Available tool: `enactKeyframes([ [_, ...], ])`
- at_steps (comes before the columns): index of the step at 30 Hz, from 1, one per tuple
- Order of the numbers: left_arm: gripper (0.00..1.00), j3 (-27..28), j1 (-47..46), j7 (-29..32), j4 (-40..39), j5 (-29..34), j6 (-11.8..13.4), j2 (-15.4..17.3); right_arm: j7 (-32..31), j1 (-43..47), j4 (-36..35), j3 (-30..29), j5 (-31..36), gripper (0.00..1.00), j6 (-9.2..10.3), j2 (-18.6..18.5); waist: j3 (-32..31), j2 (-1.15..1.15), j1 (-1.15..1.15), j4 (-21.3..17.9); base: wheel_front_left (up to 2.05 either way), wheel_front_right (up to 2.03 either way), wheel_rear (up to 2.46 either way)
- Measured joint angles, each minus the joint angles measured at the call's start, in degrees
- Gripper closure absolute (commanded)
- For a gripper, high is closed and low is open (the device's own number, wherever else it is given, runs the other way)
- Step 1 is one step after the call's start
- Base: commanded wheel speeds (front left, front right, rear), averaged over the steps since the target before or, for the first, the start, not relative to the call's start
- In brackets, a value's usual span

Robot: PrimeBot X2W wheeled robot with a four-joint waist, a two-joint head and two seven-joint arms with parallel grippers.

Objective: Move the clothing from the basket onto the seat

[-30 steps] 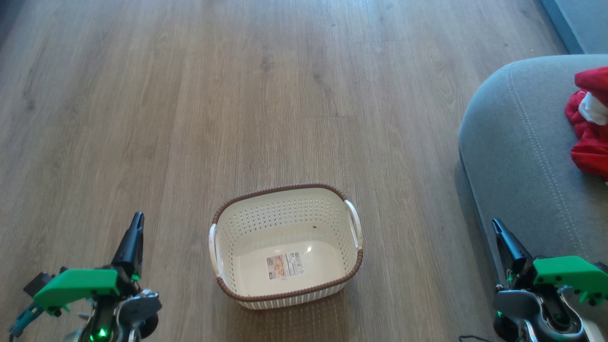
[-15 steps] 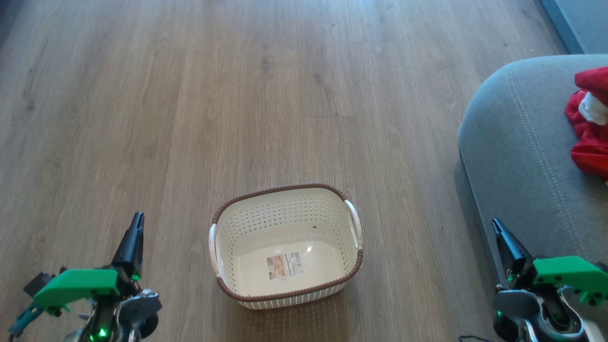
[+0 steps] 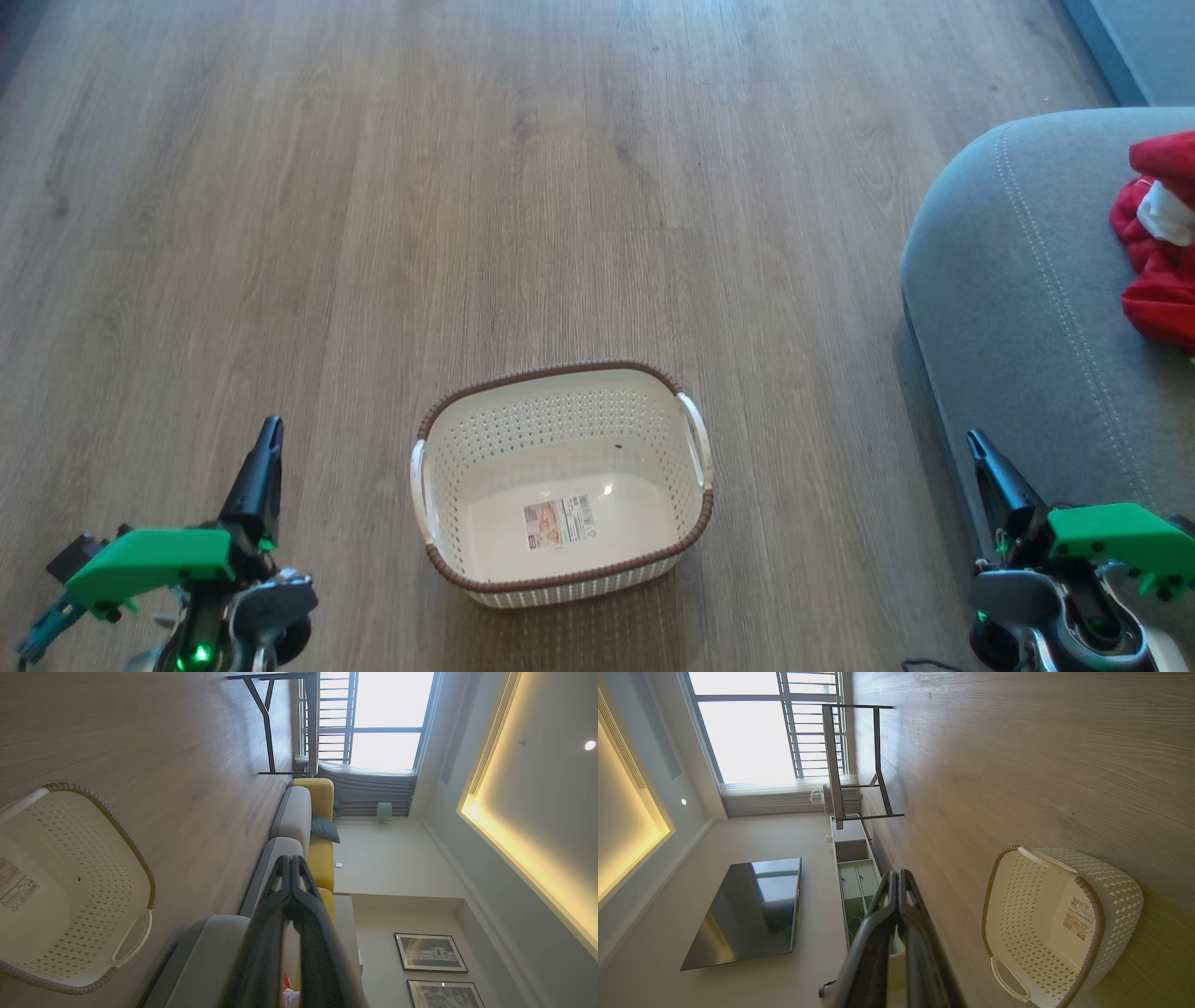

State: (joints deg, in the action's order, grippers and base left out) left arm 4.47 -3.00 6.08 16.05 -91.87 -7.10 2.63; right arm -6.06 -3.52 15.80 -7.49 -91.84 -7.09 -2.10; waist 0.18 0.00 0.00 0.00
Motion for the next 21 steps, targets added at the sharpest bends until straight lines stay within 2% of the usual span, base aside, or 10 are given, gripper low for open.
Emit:
enactKeyframes([
  [21,1.00,0.0,0.0,0.0,0.0,0.0,0.0,0.0,0.0,0.0,0.0,0.0,0.0,1.00,0.00,0.0,0.0,0.00,0.00,0.0,0.00,0.00,0.00],
])
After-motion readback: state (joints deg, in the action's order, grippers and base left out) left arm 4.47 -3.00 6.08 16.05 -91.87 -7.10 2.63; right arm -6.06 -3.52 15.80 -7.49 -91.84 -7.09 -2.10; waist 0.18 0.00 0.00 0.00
